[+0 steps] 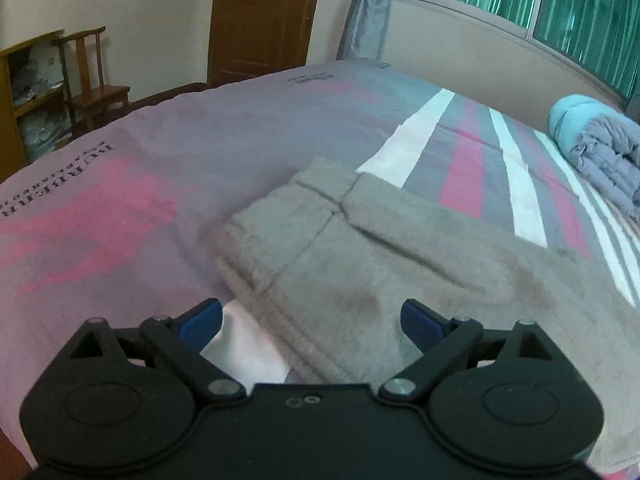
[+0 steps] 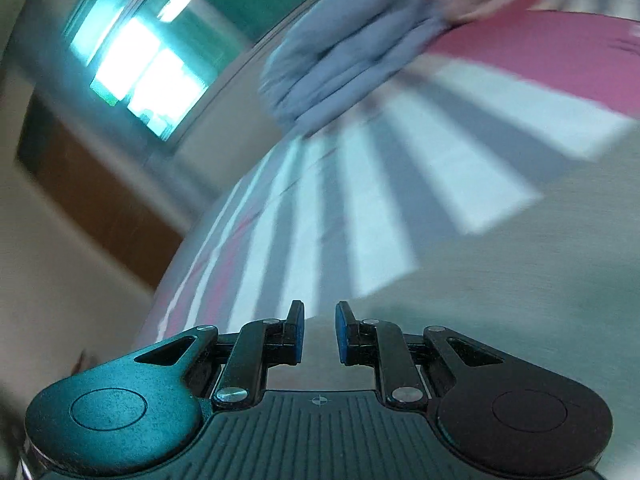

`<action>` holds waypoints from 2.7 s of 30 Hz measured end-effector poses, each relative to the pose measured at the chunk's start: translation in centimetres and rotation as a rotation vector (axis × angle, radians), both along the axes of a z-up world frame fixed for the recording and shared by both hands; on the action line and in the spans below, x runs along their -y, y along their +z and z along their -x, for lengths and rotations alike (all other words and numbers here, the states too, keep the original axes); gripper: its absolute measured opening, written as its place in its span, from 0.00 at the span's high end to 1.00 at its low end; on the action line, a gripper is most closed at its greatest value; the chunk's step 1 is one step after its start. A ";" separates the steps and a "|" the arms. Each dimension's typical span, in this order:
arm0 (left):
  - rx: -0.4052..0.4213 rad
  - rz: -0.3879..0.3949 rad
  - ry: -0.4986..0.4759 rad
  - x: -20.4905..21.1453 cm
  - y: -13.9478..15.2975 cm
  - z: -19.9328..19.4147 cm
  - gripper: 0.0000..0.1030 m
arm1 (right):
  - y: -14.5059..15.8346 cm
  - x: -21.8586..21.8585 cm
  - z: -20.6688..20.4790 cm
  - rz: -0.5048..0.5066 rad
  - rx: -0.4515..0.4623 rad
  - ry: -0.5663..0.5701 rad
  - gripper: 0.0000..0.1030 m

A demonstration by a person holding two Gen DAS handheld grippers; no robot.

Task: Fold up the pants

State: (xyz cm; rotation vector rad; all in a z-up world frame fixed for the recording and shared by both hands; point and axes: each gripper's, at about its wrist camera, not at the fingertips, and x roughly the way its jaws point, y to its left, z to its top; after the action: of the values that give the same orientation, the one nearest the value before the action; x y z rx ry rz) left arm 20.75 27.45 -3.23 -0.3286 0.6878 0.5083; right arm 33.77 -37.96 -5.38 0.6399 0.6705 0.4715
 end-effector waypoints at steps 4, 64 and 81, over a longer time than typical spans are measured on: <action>0.027 -0.027 0.089 -1.0 -0.2 0.9 0.13 | -0.3 -4.9 -3.1 0.114 0.030 0.137 0.41; 0.112 -0.056 -0.095 3.5 0.5 1.4 0.21 | 1.3 -8.3 -0.2 0.242 0.148 0.240 0.97; 0.089 0.150 -0.039 1.6 -2.4 2.6 0.30 | -1.8 13.6 12.9 -0.092 -0.078 -0.419 0.99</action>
State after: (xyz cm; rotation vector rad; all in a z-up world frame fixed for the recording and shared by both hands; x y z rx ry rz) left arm 18.19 25.88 -5.67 -0.4749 0.6457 0.4031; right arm 20.91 -51.57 -7.16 0.8658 0.5704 0.0883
